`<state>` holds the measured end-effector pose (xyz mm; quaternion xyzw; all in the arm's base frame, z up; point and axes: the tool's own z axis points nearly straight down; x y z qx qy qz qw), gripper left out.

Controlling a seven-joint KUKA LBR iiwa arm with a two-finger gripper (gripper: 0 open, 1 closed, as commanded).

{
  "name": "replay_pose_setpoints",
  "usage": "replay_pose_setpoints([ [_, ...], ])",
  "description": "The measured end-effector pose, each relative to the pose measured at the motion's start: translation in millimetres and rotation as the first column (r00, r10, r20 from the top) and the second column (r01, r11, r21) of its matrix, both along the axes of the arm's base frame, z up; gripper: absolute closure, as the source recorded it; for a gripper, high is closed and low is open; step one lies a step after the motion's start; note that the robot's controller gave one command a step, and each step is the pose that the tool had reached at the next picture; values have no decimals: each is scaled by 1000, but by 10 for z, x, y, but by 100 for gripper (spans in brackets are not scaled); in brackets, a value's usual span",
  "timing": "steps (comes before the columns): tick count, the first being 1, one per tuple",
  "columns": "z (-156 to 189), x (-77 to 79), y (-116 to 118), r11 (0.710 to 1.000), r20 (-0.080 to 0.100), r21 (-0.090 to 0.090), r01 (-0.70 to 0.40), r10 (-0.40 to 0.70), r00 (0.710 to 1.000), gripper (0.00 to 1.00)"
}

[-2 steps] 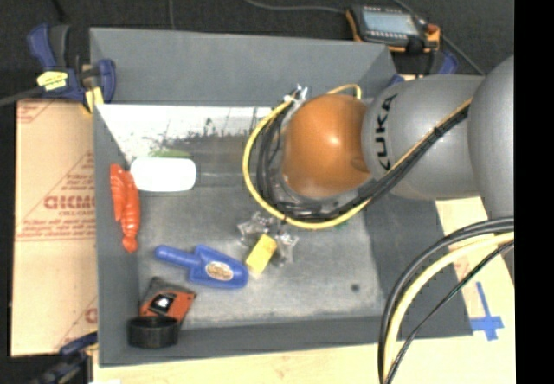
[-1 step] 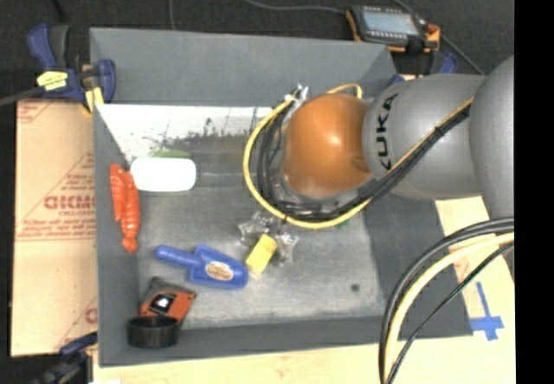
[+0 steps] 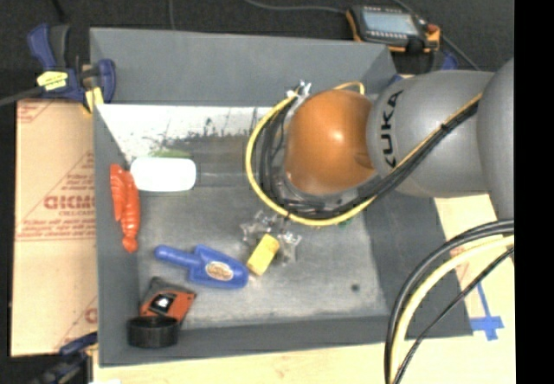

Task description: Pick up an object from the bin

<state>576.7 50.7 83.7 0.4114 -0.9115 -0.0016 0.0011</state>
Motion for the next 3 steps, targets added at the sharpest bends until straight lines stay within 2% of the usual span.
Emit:
replay_pose_setpoints([
  [1,215,3,-1,1000,0,-1,1,-1,1000,100],
  [2,344,29,-1,1000,11,-1,3,-3,1000,100],
  [3,445,9,-1,1000,3,-1,3,-3,1000,100],
])
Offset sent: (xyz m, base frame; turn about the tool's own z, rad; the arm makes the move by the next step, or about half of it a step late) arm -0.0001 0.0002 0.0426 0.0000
